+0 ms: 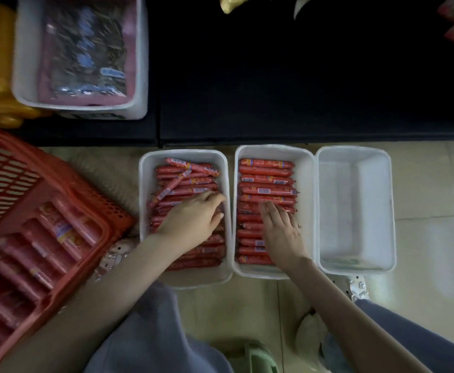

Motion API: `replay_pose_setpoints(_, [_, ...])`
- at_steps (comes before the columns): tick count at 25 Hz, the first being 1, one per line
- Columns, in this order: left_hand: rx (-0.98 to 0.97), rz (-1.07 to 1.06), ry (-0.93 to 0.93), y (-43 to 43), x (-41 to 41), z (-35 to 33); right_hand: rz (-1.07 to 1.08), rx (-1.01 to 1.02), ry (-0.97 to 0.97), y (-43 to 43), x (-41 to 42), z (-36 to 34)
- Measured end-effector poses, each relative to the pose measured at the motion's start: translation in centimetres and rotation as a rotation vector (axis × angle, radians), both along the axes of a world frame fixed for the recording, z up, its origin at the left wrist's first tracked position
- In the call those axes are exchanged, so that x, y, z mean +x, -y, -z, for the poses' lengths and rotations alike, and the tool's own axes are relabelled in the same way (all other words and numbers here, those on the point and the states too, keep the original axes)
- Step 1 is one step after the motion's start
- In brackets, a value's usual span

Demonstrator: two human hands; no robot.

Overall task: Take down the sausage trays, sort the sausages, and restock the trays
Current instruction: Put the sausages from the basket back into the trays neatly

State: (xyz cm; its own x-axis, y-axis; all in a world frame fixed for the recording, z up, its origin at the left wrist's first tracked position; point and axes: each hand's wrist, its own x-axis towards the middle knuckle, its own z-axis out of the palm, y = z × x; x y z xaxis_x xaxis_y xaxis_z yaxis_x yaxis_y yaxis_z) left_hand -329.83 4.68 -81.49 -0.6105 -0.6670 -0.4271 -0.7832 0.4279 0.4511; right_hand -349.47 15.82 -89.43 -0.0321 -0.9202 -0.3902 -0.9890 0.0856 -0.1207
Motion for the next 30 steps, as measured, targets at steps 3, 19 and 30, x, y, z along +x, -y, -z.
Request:
replay_pose_setpoints(3, [-0.139, -0.175, -0.153, -0.3, 6.0, -5.2, -0.165, -0.23, 0.039, 4.3, 5.5, -5.2])
replay_pose_setpoints(19, [0.242, -1.294, 0.641, -10.2, 39.6, 10.5, -1.199, -0.119, 0.258, 10.1, 51.8, 2.2])
replay_pose_setpoints(30, [0.348, -1.255, 0.629, -8.0, 41.2, 9.0, -1.551, -0.039, 0.125, 13.4, 48.7, 6.2])
